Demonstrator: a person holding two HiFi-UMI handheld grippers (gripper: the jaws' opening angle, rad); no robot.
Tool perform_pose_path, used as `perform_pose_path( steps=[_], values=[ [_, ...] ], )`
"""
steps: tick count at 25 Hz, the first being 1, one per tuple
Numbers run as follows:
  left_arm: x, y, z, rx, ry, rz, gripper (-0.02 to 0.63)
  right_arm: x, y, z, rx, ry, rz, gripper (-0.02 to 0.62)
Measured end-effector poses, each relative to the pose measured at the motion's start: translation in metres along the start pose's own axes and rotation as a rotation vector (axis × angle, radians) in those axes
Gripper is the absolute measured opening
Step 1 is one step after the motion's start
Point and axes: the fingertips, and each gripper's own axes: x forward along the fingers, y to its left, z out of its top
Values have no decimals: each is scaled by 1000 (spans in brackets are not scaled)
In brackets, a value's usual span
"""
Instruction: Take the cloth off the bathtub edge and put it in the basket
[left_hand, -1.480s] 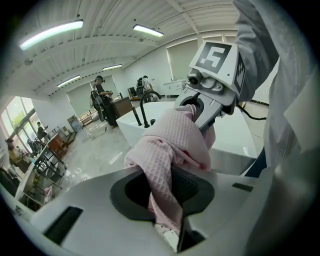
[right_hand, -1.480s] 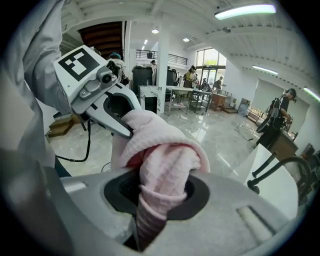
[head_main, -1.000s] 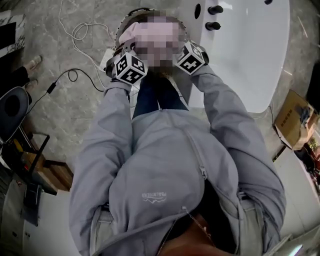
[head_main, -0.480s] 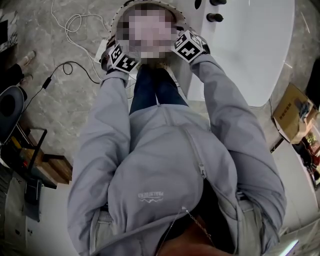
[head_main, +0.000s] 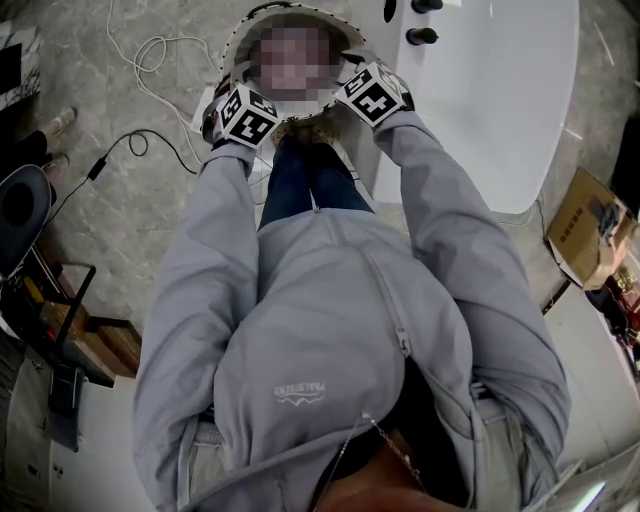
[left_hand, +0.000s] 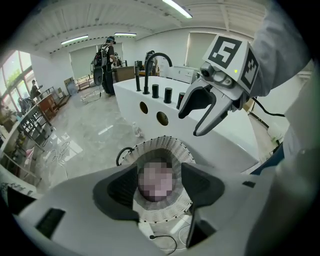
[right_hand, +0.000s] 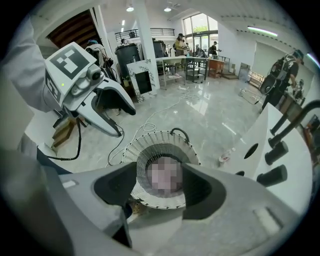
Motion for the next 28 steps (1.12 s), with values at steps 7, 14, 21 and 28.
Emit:
perform_pose_path(
  steps=[7, 14, 21, 28],
  values=[
    [-44, -5, 20, -9, -107, 35, 54, -44, 16, 35, -106, -103, -54, 115],
    [-105, -8, 69, 10, -259, 91, 6, -117, 27, 84, -162, -280, -160, 5],
    [-197, -5, 125, -38, -464, 215, 5, -200, 37, 120, -83, -463, -276, 5],
    [-290, -6, 182, -71, -691, 322, 5, -298, 46, 168, 22, -730, -363, 5]
  ],
)
